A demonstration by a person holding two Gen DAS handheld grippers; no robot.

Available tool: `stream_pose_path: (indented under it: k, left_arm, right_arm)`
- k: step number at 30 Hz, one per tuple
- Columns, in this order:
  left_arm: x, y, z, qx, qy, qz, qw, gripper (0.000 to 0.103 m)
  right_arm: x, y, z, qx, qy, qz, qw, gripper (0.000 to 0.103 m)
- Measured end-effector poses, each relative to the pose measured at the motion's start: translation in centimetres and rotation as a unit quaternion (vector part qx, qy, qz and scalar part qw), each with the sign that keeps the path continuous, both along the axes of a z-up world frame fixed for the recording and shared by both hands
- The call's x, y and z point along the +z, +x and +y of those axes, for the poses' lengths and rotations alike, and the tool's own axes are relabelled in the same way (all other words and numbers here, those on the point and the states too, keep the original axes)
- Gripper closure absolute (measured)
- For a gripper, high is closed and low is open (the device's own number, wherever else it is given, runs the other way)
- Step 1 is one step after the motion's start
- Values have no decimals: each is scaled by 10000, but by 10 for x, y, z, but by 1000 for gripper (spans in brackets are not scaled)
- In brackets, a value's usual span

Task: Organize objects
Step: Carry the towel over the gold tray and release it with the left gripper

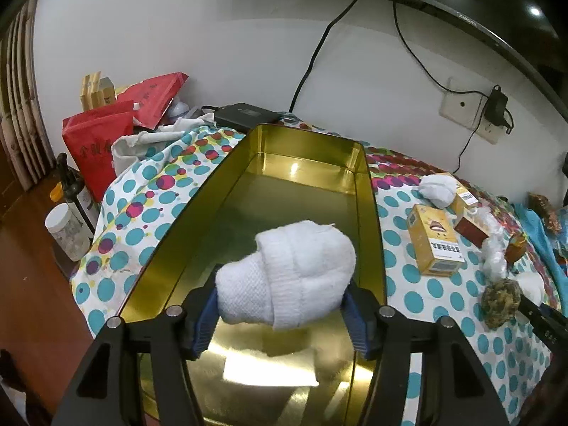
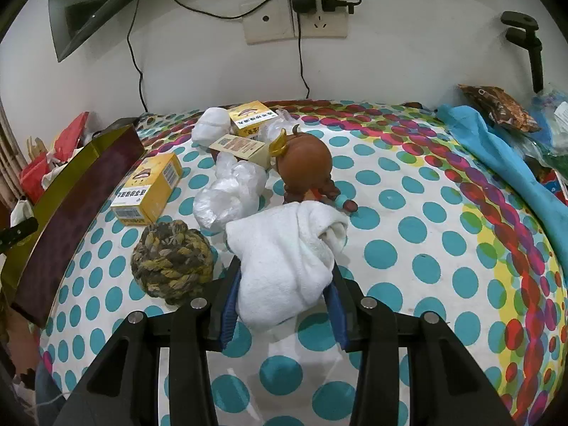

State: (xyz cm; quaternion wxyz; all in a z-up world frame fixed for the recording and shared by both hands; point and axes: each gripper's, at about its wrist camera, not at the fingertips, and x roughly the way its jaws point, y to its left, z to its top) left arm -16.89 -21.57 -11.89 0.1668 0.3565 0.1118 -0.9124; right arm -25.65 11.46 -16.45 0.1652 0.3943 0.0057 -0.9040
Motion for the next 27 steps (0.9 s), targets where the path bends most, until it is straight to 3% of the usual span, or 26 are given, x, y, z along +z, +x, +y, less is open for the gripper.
stream_pose_path:
  k: [2,13,16,27]
  left_arm:
    - [2,5,2,22,-70,45,10000,30]
    - [-1,32,-6,163,94,150,9997,28]
    - [1,33,-7,188,106,229,9995,23]
    - [-3,44,-5,128,166,136,9997,23]
  right_arm:
    - [1,0,2,-44,-37,32,10000,63]
    - [-1,-3,6,-185,-129,-89,9997,63]
    - [0,-3,6,-202,-113,-64,9997,62]
    - [13,3,5,-268,-77,190,9994,62]
